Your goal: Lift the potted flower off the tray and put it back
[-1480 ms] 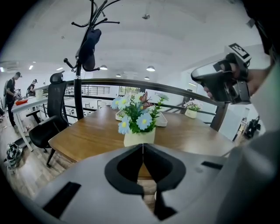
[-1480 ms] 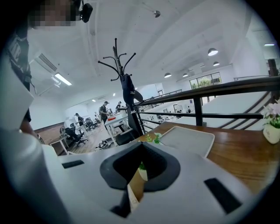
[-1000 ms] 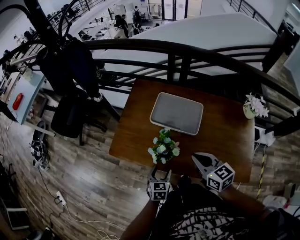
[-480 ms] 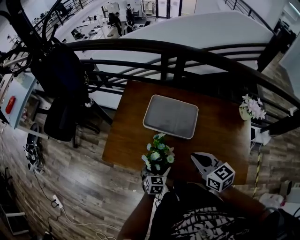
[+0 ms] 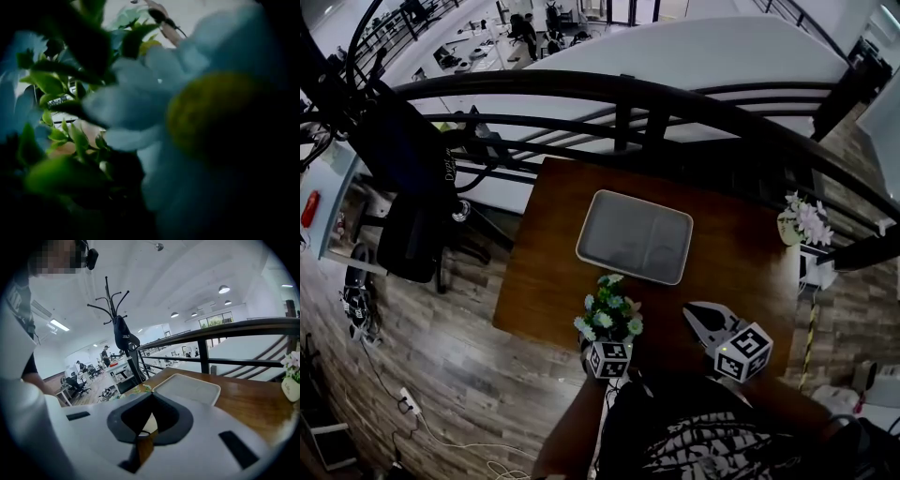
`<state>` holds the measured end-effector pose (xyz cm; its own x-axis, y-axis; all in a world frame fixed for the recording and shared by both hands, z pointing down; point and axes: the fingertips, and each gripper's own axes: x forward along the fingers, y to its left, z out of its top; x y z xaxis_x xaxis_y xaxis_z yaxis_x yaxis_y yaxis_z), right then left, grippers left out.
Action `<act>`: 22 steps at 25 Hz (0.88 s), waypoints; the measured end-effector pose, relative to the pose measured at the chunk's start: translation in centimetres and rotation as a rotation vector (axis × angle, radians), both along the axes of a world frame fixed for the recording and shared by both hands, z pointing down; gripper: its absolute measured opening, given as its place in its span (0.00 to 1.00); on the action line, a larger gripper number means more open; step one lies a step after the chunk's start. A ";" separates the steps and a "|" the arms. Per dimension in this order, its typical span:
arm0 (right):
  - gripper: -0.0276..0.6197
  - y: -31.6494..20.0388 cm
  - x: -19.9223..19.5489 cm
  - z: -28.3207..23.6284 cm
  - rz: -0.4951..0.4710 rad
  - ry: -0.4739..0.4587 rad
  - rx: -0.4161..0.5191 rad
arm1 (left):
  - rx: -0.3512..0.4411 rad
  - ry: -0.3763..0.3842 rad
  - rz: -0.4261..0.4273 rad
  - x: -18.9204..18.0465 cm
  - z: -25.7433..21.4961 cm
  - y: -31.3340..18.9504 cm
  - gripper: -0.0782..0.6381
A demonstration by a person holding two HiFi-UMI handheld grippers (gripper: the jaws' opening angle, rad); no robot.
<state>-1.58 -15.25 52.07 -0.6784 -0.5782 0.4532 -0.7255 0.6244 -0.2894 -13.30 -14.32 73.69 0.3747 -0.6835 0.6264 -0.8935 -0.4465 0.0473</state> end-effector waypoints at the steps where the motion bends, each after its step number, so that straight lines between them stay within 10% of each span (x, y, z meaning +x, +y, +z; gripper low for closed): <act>1: 0.04 -0.4 -0.1 0.1 -0.003 0.000 -0.001 | -0.012 -0.004 0.000 0.0 0.4 -0.1 0.84; 22: 0.04 -5.6 -0.1 0.1 -0.073 -0.109 -0.022 | 0.050 -0.004 -0.095 0.0 -4.8 -3.4 0.84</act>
